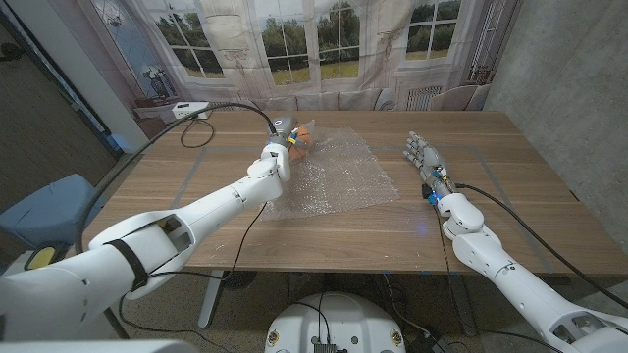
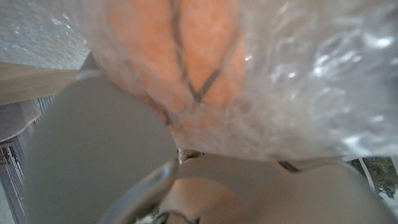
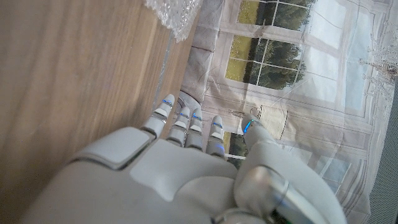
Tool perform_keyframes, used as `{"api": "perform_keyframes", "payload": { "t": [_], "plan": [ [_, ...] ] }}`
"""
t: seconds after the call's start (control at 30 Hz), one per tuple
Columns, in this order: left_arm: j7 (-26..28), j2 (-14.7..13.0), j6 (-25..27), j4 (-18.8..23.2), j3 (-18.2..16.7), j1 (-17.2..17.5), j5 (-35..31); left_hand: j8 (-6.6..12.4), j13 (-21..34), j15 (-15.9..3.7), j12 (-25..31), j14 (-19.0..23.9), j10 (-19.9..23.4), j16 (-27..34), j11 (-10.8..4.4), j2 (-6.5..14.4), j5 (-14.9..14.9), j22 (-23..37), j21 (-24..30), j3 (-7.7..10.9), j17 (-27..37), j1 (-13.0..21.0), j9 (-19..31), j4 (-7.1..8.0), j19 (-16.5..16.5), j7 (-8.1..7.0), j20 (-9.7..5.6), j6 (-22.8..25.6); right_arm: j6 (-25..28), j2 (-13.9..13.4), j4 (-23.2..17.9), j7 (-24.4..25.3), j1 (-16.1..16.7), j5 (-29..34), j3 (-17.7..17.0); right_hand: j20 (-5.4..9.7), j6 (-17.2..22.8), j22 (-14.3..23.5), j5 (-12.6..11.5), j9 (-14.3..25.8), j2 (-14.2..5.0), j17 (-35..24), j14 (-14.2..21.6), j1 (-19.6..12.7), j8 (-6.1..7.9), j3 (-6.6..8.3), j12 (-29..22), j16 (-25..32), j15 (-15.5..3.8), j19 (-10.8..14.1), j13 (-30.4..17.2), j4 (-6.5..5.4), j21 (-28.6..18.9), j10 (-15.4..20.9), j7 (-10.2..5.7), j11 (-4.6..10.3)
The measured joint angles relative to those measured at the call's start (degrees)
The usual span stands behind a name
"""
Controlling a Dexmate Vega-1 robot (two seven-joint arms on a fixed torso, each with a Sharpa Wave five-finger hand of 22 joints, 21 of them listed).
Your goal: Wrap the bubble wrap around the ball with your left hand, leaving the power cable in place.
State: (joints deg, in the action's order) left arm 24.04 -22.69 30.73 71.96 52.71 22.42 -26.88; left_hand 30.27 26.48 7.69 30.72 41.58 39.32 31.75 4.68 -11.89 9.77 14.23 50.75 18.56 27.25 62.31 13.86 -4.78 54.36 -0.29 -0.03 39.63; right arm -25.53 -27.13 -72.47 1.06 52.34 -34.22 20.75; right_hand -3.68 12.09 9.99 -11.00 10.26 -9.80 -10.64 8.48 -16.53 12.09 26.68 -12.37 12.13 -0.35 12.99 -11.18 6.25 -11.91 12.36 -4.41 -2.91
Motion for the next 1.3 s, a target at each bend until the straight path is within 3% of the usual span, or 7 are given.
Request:
{"api": "perform_keyframes", "payload": {
  "t": [0.33, 0.67, 0.9, 1.03, 1.3],
  "plan": [
    [6.2, 1.7, -1.9, 1.1, -2.8, 0.3, 2.3, -0.27, 0.2, 0.01, -0.2, 0.0, 0.2, 0.0, 0.14, 0.0, -0.1, -0.2, 0.8, 0.0, 0.0, 0.0, -0.2, -0.01, 0.0, 0.09, 0.0, 0.1, -1.9, -0.1, -2.1, -1.1, -0.4, 0.8, 0.4, 0.7, 1.2, 0.0, 0.0, 0.0, -0.63, -0.2, 0.3, -1.7, 0.0, 1.62, -0.4, 0.0, -0.3, 0.7, 0.0, -0.54, -0.4, 0.8, -0.01, 0.35],
    [8.9, 4.3, -2.0, 0.4, -3.6, -0.9, 3.2, -0.65, 0.3, 0.17, -0.4, 0.2, 0.3, 0.0, 0.14, 0.0, -0.2, -0.2, 1.4, -0.08, 0.9, 0.0, -0.4, -0.09, 0.0, 0.09, 0.0, 0.1, -3.9, -0.5, -4.8, -1.9, -1.1, 3.3, 1.0, 3.71, 3.6, 0.0, 0.0, 0.3, -2.08, -0.4, 1.6, -6.6, -0.01, 6.3, -0.4, 0.4, -1.63, 2.7, -0.2, -1.13, -0.9, 2.6, -0.32, 1.4],
    [10.2, 6.4, -2.2, -1.1, -3.7, -2.3, 3.7, -0.77, 0.3, 0.17, -0.6, 0.2, 0.3, 0.0, 0.15, -0.2, -0.3, -0.3, 1.8, 0.0, 1.4, 0.2, -0.4, -0.16, 0.0, 0.09, -0.01, 0.1, -4.9, -0.8, -6.4, -3.0, -1.5, 4.5, 1.5, 4.62, 5.0, 0.0, 0.0, 0.3, -2.43, -0.7, 3.0, -8.2, -0.01, 7.48, -0.4, 1.1, -1.83, 3.4, -0.2, -1.97, -0.9, 4.4, -0.3, 1.49],
    [11.8, 7.7, -3.7, -1.9, -3.6, -3.2, 4.7, -0.91, 0.3, 0.18, -0.7, 0.2, 0.3, -0.1, 0.15, -0.2, -0.3, -0.4, 2.2, -0.06, 1.6, 0.2, -0.4, -0.25, 0.0, 0.09, 0.0, 0.1, -5.4, -1.4, -8.7, -4.2, -2.1, 4.7, 2.0, 5.39, 6.3, 0.2, 0.0, 0.3, -1.9, -1.0, 6.5, -9.6, -0.01, 8.27, -1.0, 2.7, -1.74, 6.3, -0.2, -2.76, -2.1, 6.8, 0.54, 1.04],
    [12.2, 9.8, -7.7, -2.9, -3.7, -4.2, 7.3, -1.22, 0.3, 0.7, -1.0, 0.7, 1.9, -0.3, 0.35, -0.2, 0.0, -0.4, 2.7, -0.02, 1.7, 0.2, -0.5, -0.3, 0.1, 0.2, -0.09, 2.1, -5.5, -2.3, -10.3, -7.4, -2.5, 3.1, 2.2, 3.95, 10.3, 0.3, 0.4, 0.3, -1.77, -1.8, 12.1, -10.8, 0.22, 8.1, -1.4, 5.0, -1.07, 13.1, -0.2, -3.86, -4.3, 10.6, 2.17, 0.57]
  ]
}}
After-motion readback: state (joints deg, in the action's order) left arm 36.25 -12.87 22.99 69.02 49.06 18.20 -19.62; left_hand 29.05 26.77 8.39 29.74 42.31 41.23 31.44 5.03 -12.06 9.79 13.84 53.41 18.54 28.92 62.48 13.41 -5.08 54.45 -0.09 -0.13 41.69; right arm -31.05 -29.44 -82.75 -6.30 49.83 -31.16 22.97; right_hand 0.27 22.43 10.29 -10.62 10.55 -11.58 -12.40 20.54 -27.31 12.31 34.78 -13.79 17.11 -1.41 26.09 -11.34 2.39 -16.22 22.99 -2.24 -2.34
